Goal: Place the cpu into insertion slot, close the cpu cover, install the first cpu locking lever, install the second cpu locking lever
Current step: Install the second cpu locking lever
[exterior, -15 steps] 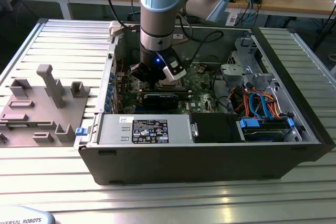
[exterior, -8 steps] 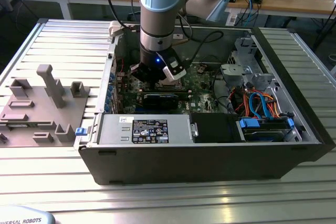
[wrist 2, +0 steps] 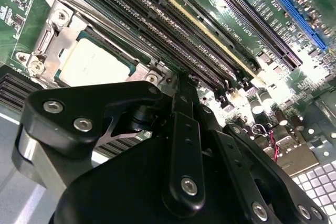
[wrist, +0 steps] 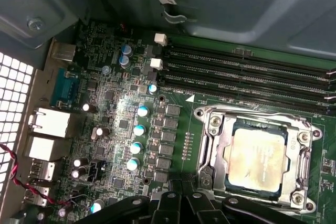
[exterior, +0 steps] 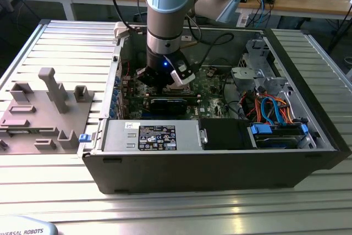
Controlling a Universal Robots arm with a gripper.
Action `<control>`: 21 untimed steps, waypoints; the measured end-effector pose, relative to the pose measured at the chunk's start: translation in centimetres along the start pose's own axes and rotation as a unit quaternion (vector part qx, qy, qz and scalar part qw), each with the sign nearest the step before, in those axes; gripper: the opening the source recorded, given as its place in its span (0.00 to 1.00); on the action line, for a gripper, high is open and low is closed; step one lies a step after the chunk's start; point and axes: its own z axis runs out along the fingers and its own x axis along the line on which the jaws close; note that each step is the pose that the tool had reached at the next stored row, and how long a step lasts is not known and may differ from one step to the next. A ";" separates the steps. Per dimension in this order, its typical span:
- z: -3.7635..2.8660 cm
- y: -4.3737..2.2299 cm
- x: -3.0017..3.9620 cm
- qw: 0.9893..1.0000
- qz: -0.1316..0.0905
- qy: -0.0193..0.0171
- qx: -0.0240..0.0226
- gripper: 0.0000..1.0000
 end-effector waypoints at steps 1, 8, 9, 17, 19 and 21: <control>-0.02 -0.02 0.00 1.000 0.000 0.000 0.000 0.11; -0.88 0.06 -0.11 1.000 0.000 0.000 0.001 0.11; -0.90 0.12 -0.28 1.000 0.000 0.001 0.004 0.11; -1.02 0.86 -2.44 1.000 0.001 0.004 0.014 0.11; -1.05 1.16 -2.90 1.000 0.001 0.005 0.015 0.11; -1.07 1.52 -3.37 1.000 0.001 0.005 0.016 0.11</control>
